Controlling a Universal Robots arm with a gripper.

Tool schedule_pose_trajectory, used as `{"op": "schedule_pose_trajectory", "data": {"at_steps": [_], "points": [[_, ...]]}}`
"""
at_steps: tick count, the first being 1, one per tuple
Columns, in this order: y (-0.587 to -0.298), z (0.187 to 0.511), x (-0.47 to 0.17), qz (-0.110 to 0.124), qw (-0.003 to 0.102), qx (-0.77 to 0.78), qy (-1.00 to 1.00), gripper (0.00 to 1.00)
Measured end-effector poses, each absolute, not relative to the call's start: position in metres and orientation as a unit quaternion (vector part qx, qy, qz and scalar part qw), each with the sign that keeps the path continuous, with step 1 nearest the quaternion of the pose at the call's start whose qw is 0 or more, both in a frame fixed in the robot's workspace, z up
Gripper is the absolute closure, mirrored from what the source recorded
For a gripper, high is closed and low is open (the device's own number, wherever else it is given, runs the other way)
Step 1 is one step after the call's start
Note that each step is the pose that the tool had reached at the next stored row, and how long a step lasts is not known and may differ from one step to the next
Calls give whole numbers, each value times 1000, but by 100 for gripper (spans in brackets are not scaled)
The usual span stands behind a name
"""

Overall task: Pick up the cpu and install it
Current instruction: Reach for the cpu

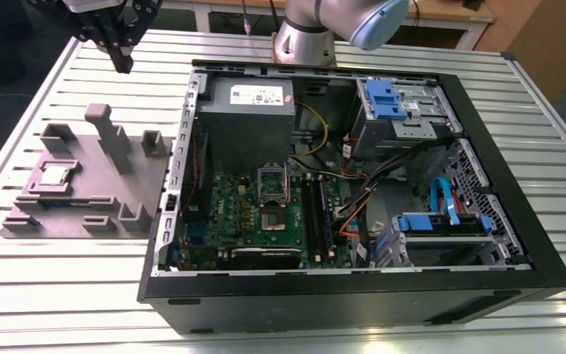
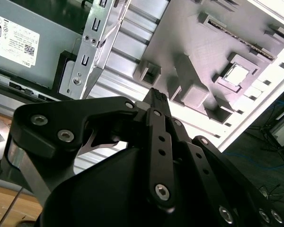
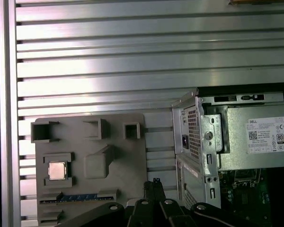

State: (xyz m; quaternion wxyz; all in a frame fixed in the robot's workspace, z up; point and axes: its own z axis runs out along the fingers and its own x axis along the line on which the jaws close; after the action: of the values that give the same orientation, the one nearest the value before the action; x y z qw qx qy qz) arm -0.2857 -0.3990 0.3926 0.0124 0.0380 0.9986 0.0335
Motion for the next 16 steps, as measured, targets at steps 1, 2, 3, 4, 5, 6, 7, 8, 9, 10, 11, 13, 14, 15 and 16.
{"op": "schedule_pose_trajectory", "data": {"at_steps": [1,2,3,4,5,6,7,8,9,10,11,13,14,15,16], "points": [[-399,393,-286,33,12,38,999,90],[-399,393,-286,33,12,38,999,90],[-399,392,-286,34,12,38,999,90],[-399,392,-287,33,12,38,999,90],[-399,392,-287,34,12,38,999,90],[-399,392,-287,33,12,38,999,90],[-399,392,-287,33,12,38,999,90],[-399,392,-287,34,12,38,999,90],[-399,392,-288,33,12,38,999,90],[-399,392,-288,33,12,38,999,90],[-399,392,-288,33,12,38,999,90],[-399,392,-288,33,12,38,999,90],[-399,392,-289,33,12,38,999,90],[-399,392,-289,33,12,38,999,90],[-399,392,-289,33,12,38,999,90]]}}
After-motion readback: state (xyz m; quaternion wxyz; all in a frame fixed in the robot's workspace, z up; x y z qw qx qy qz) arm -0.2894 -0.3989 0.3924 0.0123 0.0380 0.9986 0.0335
